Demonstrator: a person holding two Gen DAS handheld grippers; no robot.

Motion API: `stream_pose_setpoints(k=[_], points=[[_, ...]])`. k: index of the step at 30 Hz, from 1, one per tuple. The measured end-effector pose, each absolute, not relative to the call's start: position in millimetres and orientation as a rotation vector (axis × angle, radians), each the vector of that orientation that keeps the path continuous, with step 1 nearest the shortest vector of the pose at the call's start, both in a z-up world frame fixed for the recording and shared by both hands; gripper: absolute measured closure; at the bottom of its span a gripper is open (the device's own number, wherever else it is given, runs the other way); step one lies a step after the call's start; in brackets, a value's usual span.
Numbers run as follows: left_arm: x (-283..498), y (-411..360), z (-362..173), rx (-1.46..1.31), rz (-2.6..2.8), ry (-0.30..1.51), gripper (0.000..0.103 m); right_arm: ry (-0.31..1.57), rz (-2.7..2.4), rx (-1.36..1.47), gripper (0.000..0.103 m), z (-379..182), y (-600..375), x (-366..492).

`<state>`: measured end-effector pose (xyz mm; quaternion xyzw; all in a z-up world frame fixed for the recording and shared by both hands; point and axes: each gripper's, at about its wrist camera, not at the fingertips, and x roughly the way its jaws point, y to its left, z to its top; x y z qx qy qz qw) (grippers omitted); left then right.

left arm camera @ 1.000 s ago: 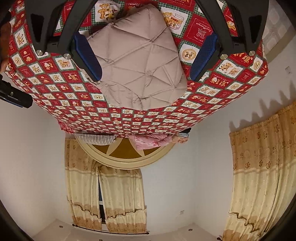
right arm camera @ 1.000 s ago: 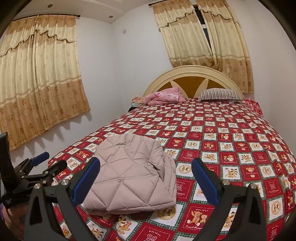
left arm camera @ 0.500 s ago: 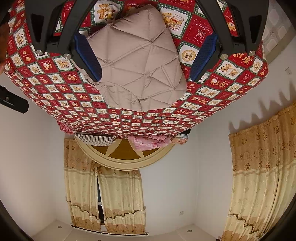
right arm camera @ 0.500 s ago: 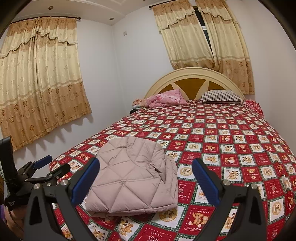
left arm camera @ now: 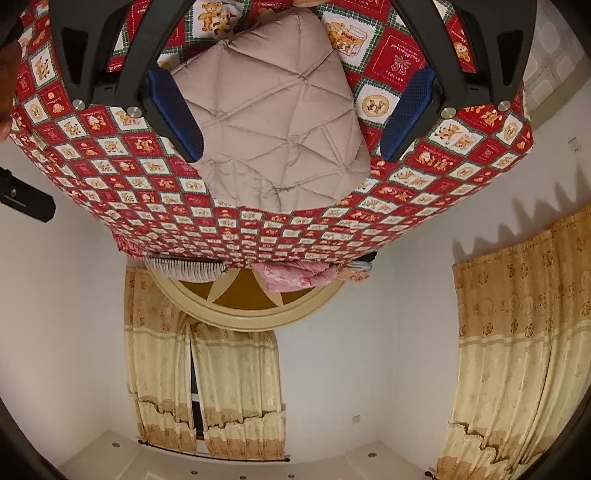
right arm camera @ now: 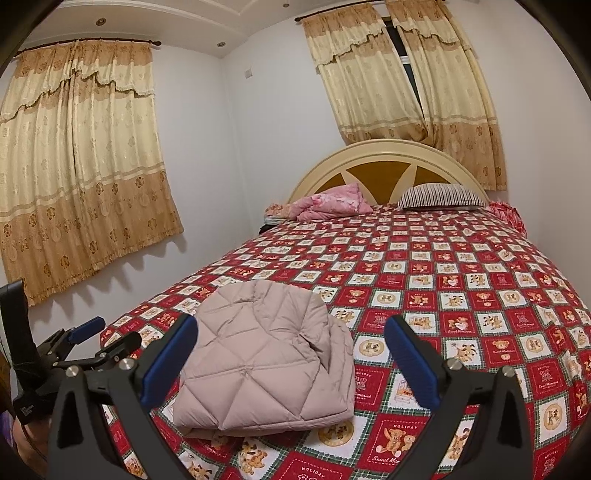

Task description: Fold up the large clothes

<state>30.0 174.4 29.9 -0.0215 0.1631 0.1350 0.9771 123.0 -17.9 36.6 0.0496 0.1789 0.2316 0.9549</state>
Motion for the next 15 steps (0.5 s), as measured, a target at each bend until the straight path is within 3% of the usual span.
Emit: stream_pose_setpoints(k=[15], points=[[26.0,170.0,36.5,-0.01,0.303,0.28,0.002,0.338,0.483,0.096,0.0,30.6,-16.8,112.5]])
